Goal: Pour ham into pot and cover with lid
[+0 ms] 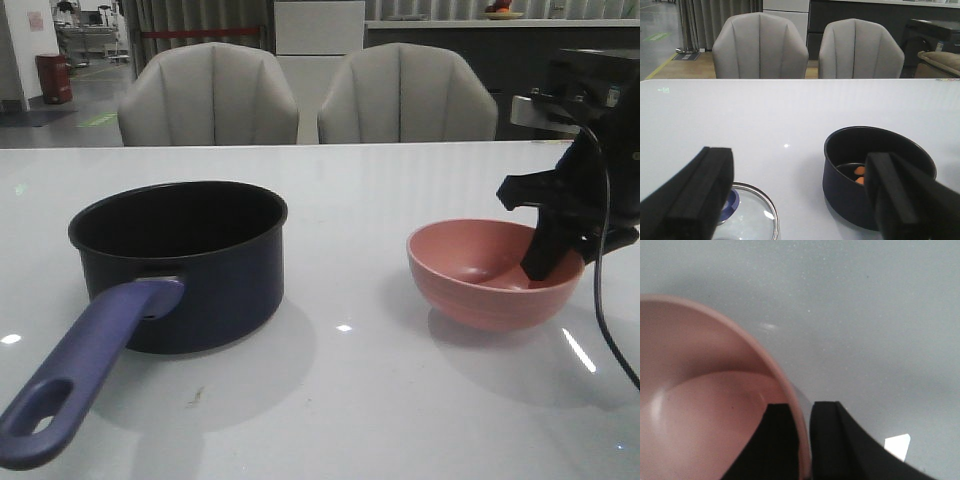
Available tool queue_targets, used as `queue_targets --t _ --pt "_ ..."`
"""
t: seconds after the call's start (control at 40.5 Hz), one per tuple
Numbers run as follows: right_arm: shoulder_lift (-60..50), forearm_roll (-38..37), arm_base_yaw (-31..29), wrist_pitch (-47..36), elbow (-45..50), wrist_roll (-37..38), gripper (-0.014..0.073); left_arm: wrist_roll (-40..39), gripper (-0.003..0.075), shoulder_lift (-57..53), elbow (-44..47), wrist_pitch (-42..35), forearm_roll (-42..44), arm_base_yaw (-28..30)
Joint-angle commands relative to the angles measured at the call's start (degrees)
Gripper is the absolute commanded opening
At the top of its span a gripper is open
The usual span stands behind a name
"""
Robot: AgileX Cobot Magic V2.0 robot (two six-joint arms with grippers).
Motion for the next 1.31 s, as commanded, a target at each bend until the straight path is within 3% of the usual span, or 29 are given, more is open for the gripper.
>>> queue_targets --t 0.0,0.148,0.346,0.618,0.988,1.284 --pt "-2.2 0.6 -0.4 -0.8 -2.4 -0.1 0.0316 -0.1 0.0582 0.6 -1.6 -4.4 -0.6 -0.5" --pt "-2.8 -0.8 -0.5 1.0 -4.6 -0.1 0.0413 -0.1 0.0582 0.6 -1.6 -4.4 -0.6 -0.5" --pt "-9.2 -5.4 -0.5 2.2 -6.7 -0.4 0.0421 -0.1 0.0582 0.6 -1.6 -4.4 -0.6 -0.5" --pt "-25.2 -5.7 1.1 -1.4 -5.1 -0.8 0.0421 -0.1 0.0582 0.6 -1.6 -4.4 -0.6 -0.5" --pt "-49.5 -4.4 11.9 -21.4 14.4 -0.8 0.0421 -0.1 0.0582 0.6 -1.6 -4.9 -0.4 -0.5" --pt "-68.6 -3.1 14.1 -30.6 31.6 -0.8 0.0421 -0.1 0.0582 0.6 -1.6 -4.9 -0.4 -0.5"
